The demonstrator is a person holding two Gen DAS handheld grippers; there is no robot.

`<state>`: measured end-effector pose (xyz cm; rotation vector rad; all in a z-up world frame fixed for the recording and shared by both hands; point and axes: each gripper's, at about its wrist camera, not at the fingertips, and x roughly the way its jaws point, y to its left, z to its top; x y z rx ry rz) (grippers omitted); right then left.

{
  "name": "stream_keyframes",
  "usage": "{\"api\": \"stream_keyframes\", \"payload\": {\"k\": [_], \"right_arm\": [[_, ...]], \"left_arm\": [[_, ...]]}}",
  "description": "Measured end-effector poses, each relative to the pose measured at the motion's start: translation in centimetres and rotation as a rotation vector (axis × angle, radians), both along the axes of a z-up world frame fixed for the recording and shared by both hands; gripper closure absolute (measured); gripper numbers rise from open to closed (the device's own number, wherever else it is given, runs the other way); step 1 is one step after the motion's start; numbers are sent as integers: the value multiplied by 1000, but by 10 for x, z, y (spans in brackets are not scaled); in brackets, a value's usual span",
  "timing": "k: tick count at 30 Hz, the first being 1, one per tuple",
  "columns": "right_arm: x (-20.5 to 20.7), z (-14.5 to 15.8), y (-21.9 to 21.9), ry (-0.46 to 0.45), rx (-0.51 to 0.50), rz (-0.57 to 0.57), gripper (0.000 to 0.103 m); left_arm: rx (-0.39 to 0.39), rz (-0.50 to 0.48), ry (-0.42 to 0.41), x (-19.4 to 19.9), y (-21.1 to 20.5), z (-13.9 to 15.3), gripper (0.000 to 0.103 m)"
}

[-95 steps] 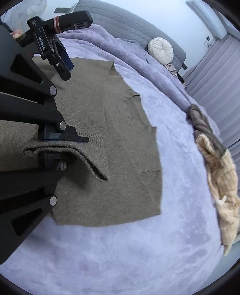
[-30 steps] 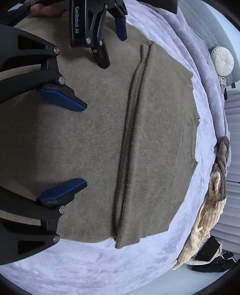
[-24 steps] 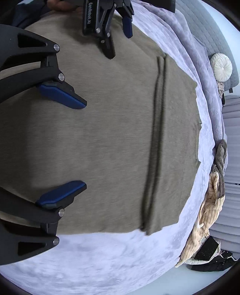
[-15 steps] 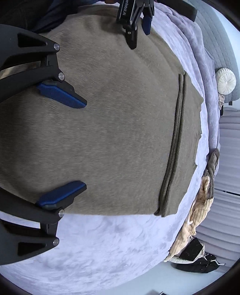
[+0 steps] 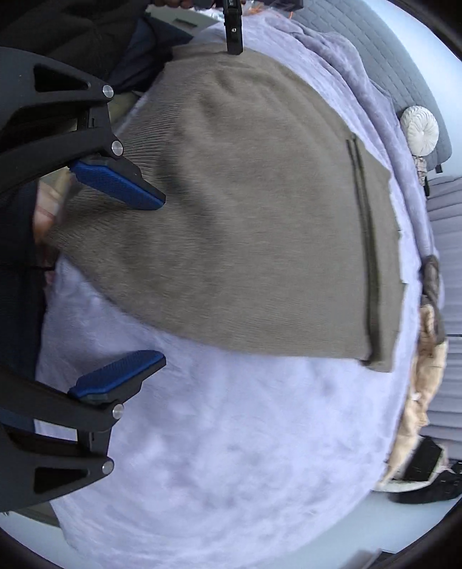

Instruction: Fold small clothes

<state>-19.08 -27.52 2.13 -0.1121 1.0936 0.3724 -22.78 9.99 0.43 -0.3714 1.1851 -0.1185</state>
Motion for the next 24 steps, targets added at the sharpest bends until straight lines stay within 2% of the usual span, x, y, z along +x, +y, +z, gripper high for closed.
{"api": "stream_keyframes", "payload": {"k": [3,6,10,11,13,14,15,16,17,18,21,24], "right_arm": [[-1,-1,5,-6,25,6,18],[-4,-5,11,6,73,62,18],[-5,-9,14,8,69,79,19],[-4,-8,13,10,82,70,23],[-2,-8,11,13,104,47,38],[-3,-9,10,17,117,48,49],[-3,-8,10,20,128,56,60],[-4,-7,12,23,132,64,63],[-4,-7,14,25,136,77,72],[-3,-6,14,31,155,80,84],[4,3,1,43,273,49,89],[9,23,-9,13,370,43,90]], "left_arm": [[-44,-58,-15,-1,-16,1,0],[4,-119,4,-2,-31,-6,0],[-7,-121,-7,-5,-31,-4,1],[-8,-108,-10,-5,-30,-3,2],[33,-95,-27,-10,-29,3,24],[59,-110,-37,-11,-31,7,31],[72,-122,-48,-13,-32,10,45],[69,-127,-59,-15,-32,13,60],[58,-128,-63,-16,-31,15,68],[40,-129,-65,-16,-28,18,82],[-10,-109,-100,-18,-17,30,89],[-24,-103,-145,-16,-9,48,89]]}}
